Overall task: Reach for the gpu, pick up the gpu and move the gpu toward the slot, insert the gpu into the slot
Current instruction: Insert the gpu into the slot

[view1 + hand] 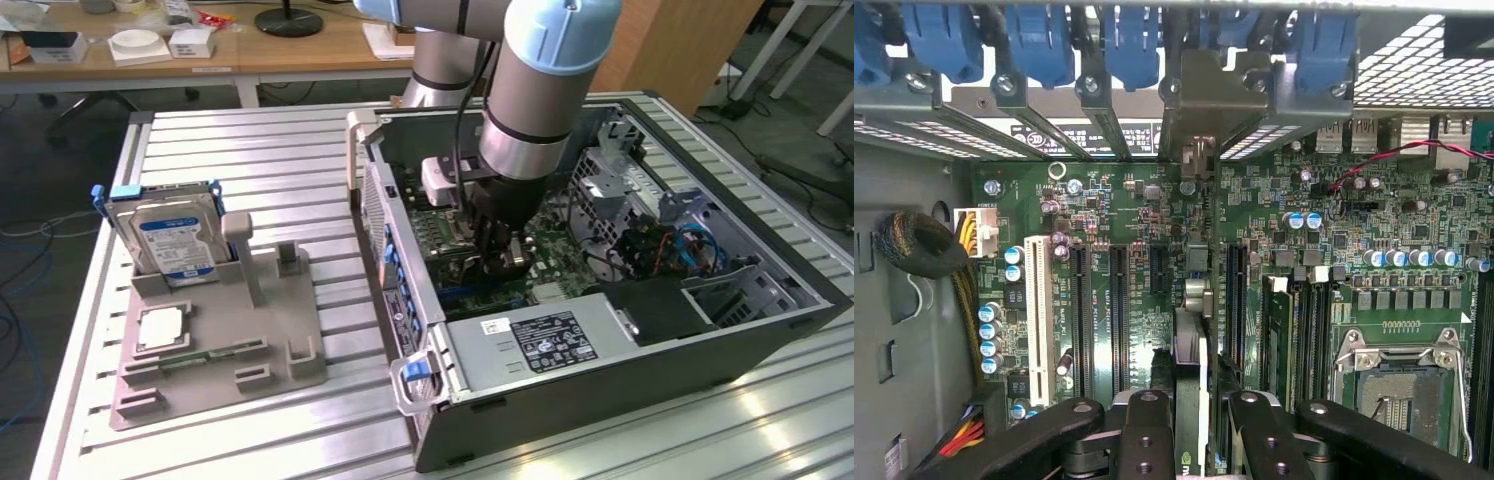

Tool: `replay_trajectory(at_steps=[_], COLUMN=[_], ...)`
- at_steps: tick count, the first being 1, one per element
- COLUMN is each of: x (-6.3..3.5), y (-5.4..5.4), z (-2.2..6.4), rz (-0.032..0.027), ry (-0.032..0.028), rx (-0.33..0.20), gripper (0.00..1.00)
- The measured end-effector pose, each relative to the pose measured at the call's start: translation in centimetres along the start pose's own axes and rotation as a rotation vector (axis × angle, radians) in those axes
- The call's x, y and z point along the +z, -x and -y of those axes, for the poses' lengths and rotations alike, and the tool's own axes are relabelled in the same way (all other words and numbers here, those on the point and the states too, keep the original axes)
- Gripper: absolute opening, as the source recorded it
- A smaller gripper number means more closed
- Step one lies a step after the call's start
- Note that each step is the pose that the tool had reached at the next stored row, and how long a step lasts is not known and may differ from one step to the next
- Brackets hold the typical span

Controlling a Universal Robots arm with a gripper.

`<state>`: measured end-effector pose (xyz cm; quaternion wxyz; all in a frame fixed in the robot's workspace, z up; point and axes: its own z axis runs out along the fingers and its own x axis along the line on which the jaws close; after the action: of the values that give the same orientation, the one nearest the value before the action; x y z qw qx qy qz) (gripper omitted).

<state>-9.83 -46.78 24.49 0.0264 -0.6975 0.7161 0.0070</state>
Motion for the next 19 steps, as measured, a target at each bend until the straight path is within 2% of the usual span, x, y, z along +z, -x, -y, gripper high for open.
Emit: replay_trajectory(at_steps=[19], x=[0.21], y=[0.11], z=[-0.01], rz=[0.0000], ry=[0.0000], rx=[0.000], gripper=[0.26])
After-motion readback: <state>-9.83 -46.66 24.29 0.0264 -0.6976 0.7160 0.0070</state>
